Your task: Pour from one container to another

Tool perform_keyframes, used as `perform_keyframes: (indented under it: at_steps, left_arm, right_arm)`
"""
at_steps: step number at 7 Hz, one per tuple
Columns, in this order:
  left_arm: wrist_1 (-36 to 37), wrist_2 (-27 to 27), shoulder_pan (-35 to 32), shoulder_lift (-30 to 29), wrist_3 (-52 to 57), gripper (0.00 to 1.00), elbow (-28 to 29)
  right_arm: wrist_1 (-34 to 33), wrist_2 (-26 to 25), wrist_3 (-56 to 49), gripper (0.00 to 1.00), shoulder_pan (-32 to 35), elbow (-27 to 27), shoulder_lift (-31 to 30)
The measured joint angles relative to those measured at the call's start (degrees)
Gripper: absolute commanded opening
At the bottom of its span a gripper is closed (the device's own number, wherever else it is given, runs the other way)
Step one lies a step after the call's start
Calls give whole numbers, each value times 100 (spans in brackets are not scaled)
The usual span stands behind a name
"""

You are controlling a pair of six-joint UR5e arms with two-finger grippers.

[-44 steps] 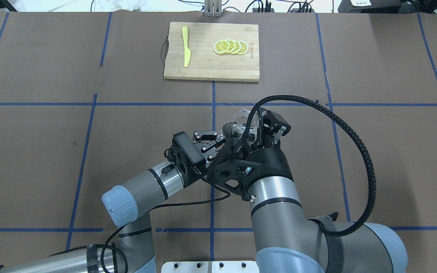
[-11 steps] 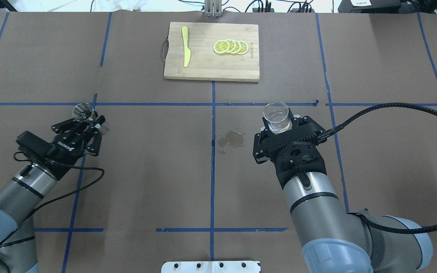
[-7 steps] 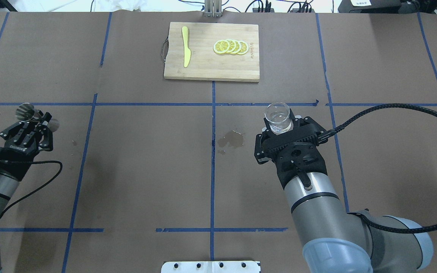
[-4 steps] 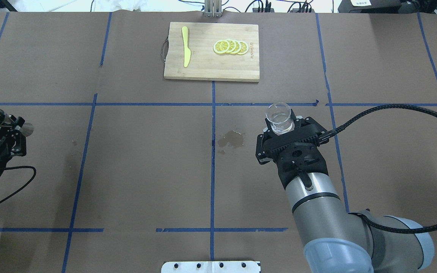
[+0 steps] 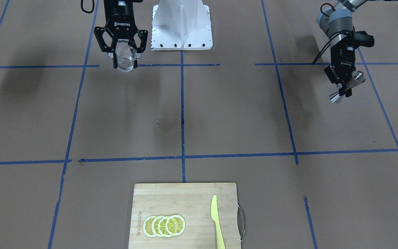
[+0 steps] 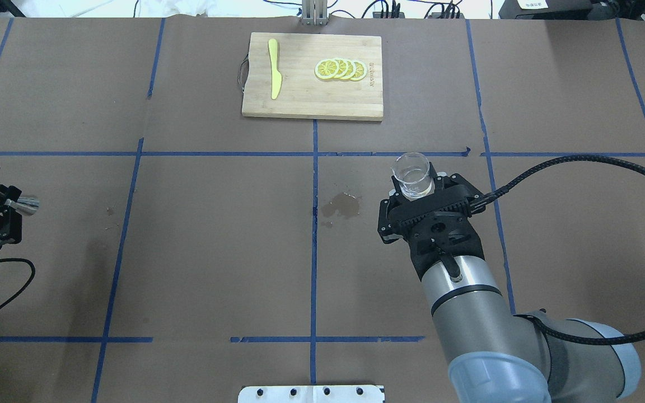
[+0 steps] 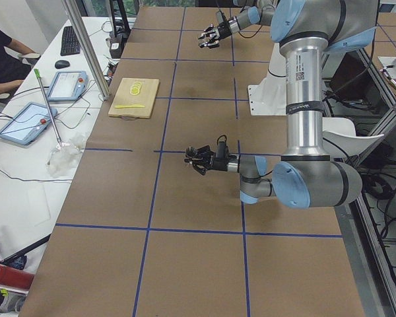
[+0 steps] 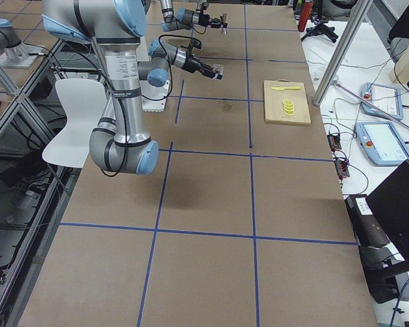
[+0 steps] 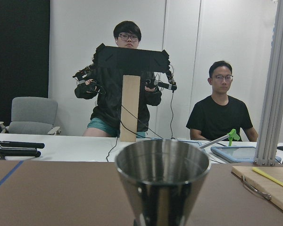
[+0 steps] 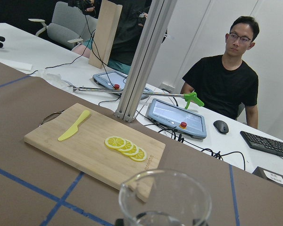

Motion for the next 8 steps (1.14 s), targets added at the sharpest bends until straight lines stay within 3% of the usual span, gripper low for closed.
perform_keyframes:
  at_steps: [3,8]
  left_arm:
    - [122,537,487,8,110,0,325]
    - [427,263,538,-29,1100,0,17]
  right_arm:
    - [0,1,5,0,0,6,5]
    - [0,1,149,0,-4,13,-66]
